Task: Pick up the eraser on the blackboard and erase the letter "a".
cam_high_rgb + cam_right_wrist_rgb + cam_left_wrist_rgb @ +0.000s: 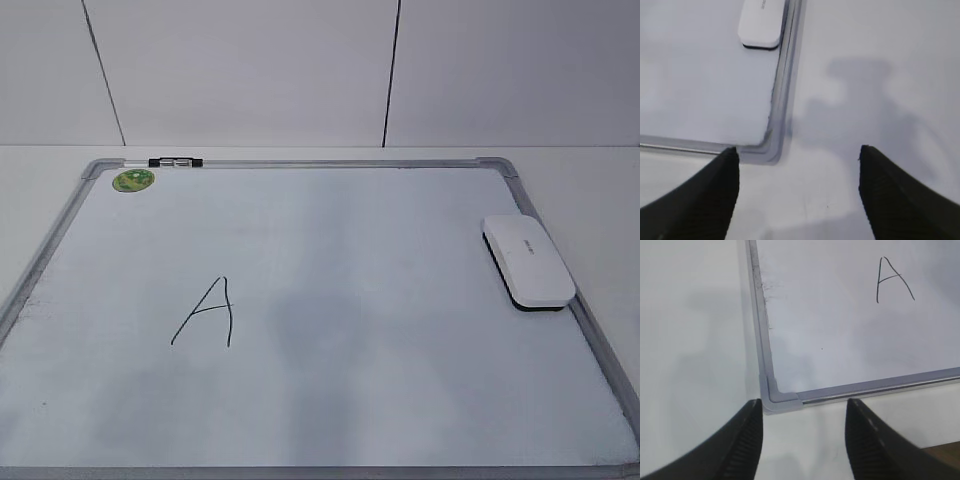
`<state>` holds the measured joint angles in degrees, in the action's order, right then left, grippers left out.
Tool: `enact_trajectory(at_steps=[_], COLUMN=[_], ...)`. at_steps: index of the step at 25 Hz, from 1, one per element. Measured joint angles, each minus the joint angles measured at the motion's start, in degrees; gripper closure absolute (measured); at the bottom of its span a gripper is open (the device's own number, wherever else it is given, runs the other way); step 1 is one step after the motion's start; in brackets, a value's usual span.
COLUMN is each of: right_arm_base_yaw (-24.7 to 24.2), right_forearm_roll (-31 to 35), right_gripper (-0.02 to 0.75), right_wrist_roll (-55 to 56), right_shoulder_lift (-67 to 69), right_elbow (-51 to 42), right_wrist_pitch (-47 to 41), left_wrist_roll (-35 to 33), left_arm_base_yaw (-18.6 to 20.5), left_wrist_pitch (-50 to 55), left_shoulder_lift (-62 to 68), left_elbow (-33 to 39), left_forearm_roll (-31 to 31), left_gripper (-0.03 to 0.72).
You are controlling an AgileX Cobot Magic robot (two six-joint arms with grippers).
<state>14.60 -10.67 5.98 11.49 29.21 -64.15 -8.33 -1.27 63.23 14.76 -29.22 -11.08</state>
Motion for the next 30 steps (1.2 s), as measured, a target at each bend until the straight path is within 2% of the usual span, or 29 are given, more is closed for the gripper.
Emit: enact_trajectory(at_steps=[23,26,30], right_arm_base_yaw=[0.0,-1.7,-8.0], right_forearm_roll=[-0.2,-0.4,-0.4], right_gripper=[0.145,0.145,0.145], right_wrist_roll=[0.0,0.0,0.0], right_shoulder_lift=[0.0,-0.5,-1.2], right_elbow=[-0.6,-0.6,-0.6], right_wrist_pitch=[-1.0,-1.0,-1.0], left_wrist_roll=[0.0,0.0,0.0], left_arm_base_yaw=[-0.6,-0.6,-0.6], left_wrist_pitch=[0.0,0.0,0.0], left_shoulder_lift=[0.0,-1.5,-5.8], left_elbow=[0.0,0.0,0.0], left_forearm_roll=[0.6,0.6,0.6], left_gripper=[0.288,0.298,0.315])
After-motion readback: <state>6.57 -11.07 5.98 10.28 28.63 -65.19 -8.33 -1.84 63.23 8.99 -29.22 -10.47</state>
